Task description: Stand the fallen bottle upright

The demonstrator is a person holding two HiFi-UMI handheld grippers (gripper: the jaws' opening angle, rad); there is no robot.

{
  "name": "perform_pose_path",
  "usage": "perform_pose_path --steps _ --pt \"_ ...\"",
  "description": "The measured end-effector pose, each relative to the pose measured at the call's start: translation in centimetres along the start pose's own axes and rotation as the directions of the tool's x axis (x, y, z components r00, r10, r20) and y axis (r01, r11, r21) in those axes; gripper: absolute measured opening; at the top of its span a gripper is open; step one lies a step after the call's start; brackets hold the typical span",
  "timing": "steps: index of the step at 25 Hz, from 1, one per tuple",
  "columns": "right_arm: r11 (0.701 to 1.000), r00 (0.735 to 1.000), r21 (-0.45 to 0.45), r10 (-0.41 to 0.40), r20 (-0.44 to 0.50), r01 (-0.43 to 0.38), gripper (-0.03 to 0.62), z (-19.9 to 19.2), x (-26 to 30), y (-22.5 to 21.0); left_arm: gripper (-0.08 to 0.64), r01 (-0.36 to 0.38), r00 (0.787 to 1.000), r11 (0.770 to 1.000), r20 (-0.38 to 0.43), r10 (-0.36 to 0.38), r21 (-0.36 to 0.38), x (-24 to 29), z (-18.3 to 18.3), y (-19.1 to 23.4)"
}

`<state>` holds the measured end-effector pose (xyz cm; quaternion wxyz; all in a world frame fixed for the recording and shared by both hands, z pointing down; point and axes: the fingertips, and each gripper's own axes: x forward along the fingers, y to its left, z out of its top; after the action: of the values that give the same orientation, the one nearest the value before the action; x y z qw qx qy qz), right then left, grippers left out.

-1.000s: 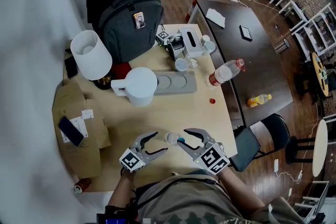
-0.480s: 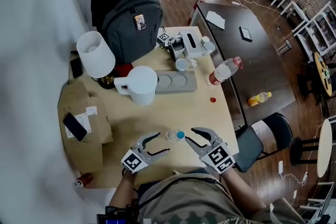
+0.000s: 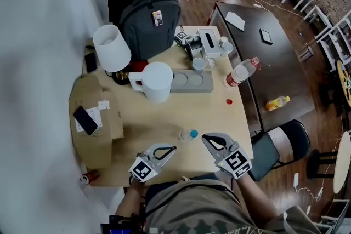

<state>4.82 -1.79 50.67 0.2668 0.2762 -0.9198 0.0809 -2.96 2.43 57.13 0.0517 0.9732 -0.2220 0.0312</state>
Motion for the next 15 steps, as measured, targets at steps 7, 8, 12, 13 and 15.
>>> perform_pose_path --steps 7,8,12,13,15 --pt "0.998 0.998 -0.05 0.028 0.064 -0.025 0.003 1.3 -0.5 2.0 0.0 -0.016 1.0 0.999 -0.007 0.016 0.038 -1.2 1.2 -1.8" --pt "0.998 0.997 -0.053 0.022 0.079 -0.018 0.003 1.5 -0.6 2.2 0.0 -0.016 1.0 0.999 0.0 0.016 0.035 -1.4 1.3 -2.0" --pt "0.999 0.99 -0.046 -0.006 0.144 0.013 0.003 2.8 -1.2 3.1 0.0 -0.002 1.0 1.0 0.004 0.002 0.012 -2.2 1.0 -2.8" --pt "0.999 0.988 -0.044 -0.013 0.153 0.019 0.003 3.0 -1.3 3.3 0.0 -0.003 1.0 1.0 0.006 0.003 0.005 -2.4 0.8 -2.9" --pt "0.999 0.985 -0.042 -0.021 0.172 0.029 0.003 3.4 -1.5 3.7 0.0 -0.004 1.0 1.0 0.017 0.004 -0.01 -2.7 0.8 -3.1"
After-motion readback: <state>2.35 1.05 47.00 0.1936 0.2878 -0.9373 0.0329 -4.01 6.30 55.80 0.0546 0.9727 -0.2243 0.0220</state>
